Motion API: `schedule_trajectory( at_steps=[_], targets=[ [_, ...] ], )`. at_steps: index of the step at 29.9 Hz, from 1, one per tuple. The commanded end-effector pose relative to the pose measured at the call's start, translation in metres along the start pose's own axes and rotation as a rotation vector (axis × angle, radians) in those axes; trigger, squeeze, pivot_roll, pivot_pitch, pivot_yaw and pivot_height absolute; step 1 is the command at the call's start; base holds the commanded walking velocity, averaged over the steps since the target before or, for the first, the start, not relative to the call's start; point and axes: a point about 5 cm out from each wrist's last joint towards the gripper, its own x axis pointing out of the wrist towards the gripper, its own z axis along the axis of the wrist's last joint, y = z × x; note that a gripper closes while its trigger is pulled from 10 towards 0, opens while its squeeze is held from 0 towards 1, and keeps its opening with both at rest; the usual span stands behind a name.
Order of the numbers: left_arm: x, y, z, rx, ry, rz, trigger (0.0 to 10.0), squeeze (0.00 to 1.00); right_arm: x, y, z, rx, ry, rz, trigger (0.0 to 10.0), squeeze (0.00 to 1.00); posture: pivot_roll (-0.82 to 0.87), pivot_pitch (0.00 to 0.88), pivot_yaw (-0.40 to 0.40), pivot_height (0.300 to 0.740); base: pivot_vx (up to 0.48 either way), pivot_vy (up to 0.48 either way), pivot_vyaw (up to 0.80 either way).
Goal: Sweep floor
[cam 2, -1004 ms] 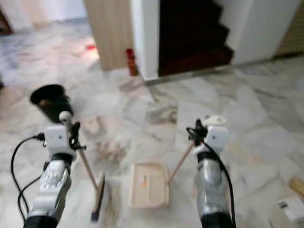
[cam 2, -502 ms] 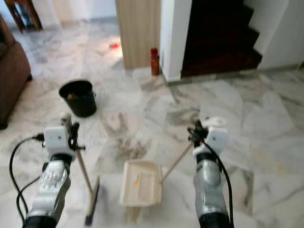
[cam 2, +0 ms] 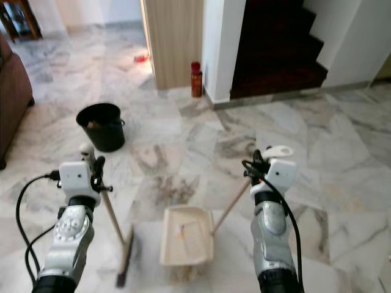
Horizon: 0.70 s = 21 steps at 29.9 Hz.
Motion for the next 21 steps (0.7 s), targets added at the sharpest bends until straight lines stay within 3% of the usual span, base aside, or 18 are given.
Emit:
schedule_trajectory(
  at_steps=[1,13,18,21],
  targets=[
    [0.004,0.005,0.009,0.017,-0.042,0.013,10.0,0.00,0.006,0.009,0.016,0.015,-0.072,0.026,10.0,0.00,-0.02,0.000,0.005,0.740,0.000,0.334,0.00],
    [0.004,0.008,0.009,0.022,-0.043,0.020,10.0,0.00,0.007,0.009,0.013,0.028,-0.051,0.028,10.0,0.00,-0.02,0.000,0.002,0.740,0.000,0.334,0.00],
    [0.005,0.009,0.010,0.028,-0.048,0.025,10.0,0.00,0.006,0.014,0.008,0.104,-0.009,0.052,10.0,0.00,-0.01,0.000,-0.002,0.740,0.000,0.167,0.00],
    [0.006,0.009,0.011,0.034,-0.050,0.021,10.0,0.00,0.006,0.021,0.003,0.209,0.040,0.065,10.0,0.00,-0.01,0.000,-0.001,0.740,0.000,0.000,0.00]
  ],
)
